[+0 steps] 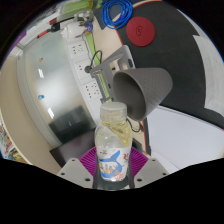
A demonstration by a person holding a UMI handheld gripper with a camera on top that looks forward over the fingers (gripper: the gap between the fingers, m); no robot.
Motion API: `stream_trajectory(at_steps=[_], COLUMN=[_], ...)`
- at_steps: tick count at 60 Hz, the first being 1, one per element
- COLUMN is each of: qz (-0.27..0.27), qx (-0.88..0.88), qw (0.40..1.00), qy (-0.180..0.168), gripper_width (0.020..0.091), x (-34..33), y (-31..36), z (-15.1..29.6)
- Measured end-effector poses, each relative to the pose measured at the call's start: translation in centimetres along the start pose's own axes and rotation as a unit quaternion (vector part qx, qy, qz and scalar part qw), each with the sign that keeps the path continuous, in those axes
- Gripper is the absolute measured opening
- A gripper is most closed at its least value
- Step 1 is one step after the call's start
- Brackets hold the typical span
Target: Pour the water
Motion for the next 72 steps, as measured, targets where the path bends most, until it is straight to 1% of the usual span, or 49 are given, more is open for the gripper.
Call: stream_trajectory(at_steps=[8,16,23,28,34,38,39,41,44,46,49,52,55,61,66,72], qz=[-0.011,-0.018,-0.008,-0.018,-0.071,-0.115,-0.112,-0.137,-0.161,-0.171,-0.184,-0.182,-0.171,-0.145,-0.164,-0.187], qx=[-0.02,-0.095,-0.217,-0.318,-0.458,-0.55,-0.572,-0.607,-0.655,-0.683,-0.719,-0.748,-0.766,-0.774,-0.78,-0.782], qw=[1.0,0.995,0.975,0.945,0.879,0.815,0.798,0.766,0.716,0.683,0.639,0.6,0.581,0.577,0.569,0.571], qy=[-0.002,-0.02,-0.048,-0.071,-0.108,-0.137,-0.152,-0.159,-0.179,-0.193,-0.203,-0.217,-0.218,-0.218,-0.199,-0.166], gripper_width=[0.0409,0.0411,0.0411,0.041,0.0414,0.0416,0.0416,0.0418,0.0431,0.0431,0.0431,0.0431,0.0429,0.0428,0.0426,0.0429], x=[-0.2,-1.0,-2.4,-3.8,-5.4,-6.5,-6.6,-7.1,-7.8,-8.1,-8.6,-8.7,-8.5,-7.6,-6.7,-5.7], y=[-0.2,1.3,4.9,7.7,10.1,11.3,11.1,12.1,12.7,12.8,13.0,12.8,12.4,10.6,8.0,4.7], z=[0.3,0.3,0.3,1.0,3.3,5.7,6.6,7.5,9.4,10.8,12.5,13.9,15.0,17.1,19.3,21.3])
Point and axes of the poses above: the point between the fingertips, and its own axes, seen from behind it with the camera up: y to the left, z up, x forward, the way the camera looks, the point moved 6 cm from there along -x, backward, against the way the camera looks, and after that the axes turned 4 degrees about z, right-handed, at the moved point
